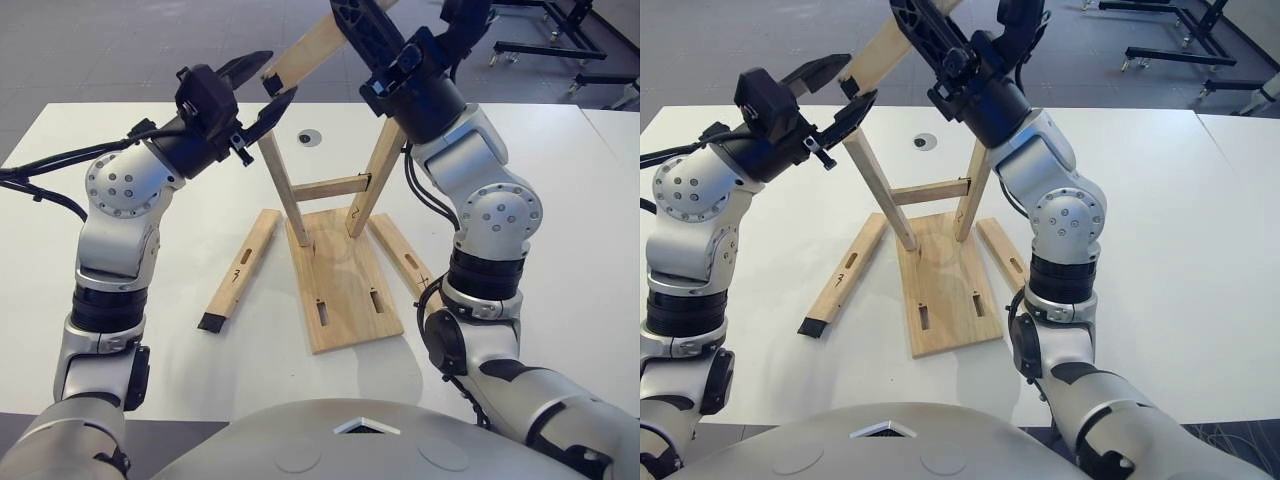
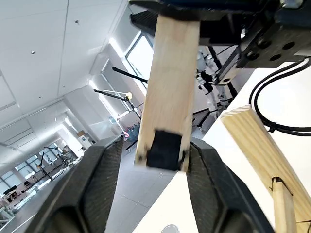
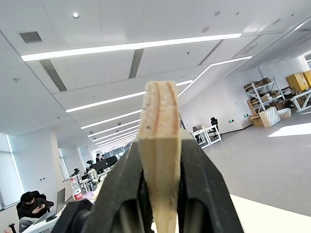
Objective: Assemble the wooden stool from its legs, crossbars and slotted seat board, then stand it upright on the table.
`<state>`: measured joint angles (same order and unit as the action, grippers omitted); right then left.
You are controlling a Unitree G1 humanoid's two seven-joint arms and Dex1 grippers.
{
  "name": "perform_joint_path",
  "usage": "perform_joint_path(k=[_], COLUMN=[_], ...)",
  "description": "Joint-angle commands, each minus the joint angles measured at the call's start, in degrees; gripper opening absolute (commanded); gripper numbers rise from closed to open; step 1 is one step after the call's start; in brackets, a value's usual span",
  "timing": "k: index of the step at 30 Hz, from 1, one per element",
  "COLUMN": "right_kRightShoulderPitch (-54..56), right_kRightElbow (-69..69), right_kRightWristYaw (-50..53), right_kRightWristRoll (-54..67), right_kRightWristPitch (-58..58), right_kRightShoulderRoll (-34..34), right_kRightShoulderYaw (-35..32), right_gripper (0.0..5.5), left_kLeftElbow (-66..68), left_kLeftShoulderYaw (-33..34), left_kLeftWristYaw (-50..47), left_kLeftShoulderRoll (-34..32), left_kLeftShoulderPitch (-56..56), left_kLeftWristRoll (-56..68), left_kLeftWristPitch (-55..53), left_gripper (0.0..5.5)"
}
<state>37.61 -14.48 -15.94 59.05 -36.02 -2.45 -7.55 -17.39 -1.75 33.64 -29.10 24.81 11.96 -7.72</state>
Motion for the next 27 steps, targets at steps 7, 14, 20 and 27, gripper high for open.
perform_joint_path(k=[7, 14, 20, 27], right_kRightShoulderPitch=[2.86, -12.82, -31.22, -43.34], right_kRightElbow=[-0.73, -4.46, -7.21, -20.65], right_kRightWristYaw=[4.62, -1.92, -6.09, -0.22], right_kRightWristRoll=[-7.23, -13.82, -20.47, -21.65], right_kRightWristPitch=[6.02, 4.69, 3.97, -0.02], right_kRightShoulderRoll=[-10.61, -23.06, -26.16, -22.57], right_kRightShoulderYaw=[-9.50, -12.15, -8.17, -4.74], right_gripper=[0.39, 0.39, 0.39, 0.39], left_kLeftElbow=[5.39, -7.82, -15.26, -19.32], left_kLeftShoulderYaw=[11.81, 18.91, 20.26, 21.83], left_kLeftWristYaw=[-8.84, -18.83, -23.30, -23.75], left_kLeftShoulderRoll=[-0.78, 3.86, 6.32, 7.25], left_kLeftShoulderPitch=[3.41, -4.71, -11.37, -13.84], left_kLeftWristRoll=[0.40, 2.91, 2.63, 6.49], left_kLeftWristPitch=[-5.38, -10.71, -13.96, -15.44], left_gripper=[2.97, 2.97, 2.97, 2.97])
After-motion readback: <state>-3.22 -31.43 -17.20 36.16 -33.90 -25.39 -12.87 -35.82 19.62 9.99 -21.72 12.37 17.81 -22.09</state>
